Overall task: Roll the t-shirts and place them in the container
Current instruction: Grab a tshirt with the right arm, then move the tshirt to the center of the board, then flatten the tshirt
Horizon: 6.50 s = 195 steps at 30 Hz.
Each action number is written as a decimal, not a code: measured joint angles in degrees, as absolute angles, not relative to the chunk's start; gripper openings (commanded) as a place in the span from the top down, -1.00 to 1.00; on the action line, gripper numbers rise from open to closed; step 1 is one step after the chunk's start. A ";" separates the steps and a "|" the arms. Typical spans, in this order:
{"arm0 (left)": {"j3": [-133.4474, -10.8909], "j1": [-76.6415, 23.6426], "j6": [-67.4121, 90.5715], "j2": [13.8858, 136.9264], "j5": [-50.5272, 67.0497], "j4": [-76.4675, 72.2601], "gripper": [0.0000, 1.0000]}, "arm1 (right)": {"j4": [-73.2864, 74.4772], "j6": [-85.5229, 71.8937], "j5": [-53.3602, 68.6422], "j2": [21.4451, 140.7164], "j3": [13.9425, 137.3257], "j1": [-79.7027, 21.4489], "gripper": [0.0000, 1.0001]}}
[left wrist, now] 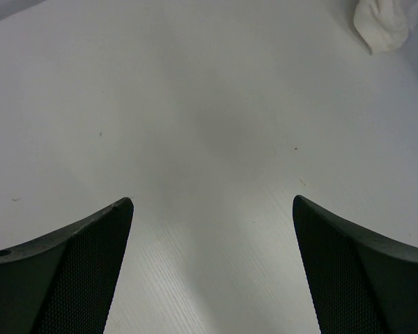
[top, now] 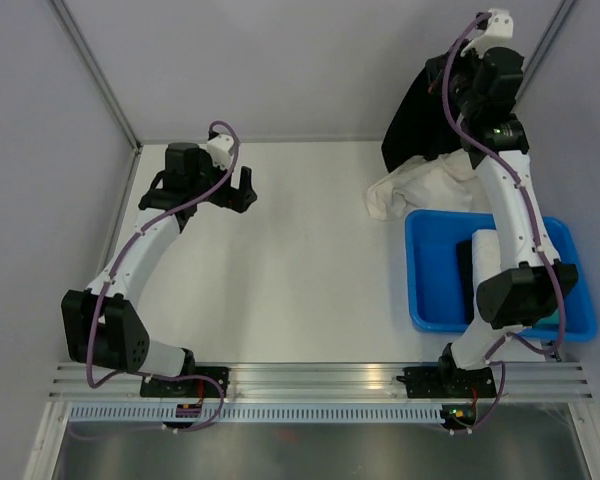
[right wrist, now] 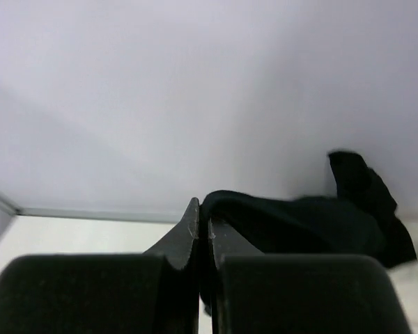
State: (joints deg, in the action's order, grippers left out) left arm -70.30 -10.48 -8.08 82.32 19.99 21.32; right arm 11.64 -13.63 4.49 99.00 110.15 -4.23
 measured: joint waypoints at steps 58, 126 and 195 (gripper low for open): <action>-50.17 -4.14 -18.37 64.99 6.00 40.66 -1.00 | 15.75 -21.65 -4.91 88.88 60.47 -60.29 -0.69; -45.08 -42.41 -27.99 61.04 7.38 46.13 -1.00 | 15.31 -30.22 6.20 101.43 77.49 -23.73 0.99; -75.55 -25.32 -29.91 72.38 -13.41 39.42 -0.67 | -2.11 -41.93 17.02 84.79 45.43 -38.09 0.99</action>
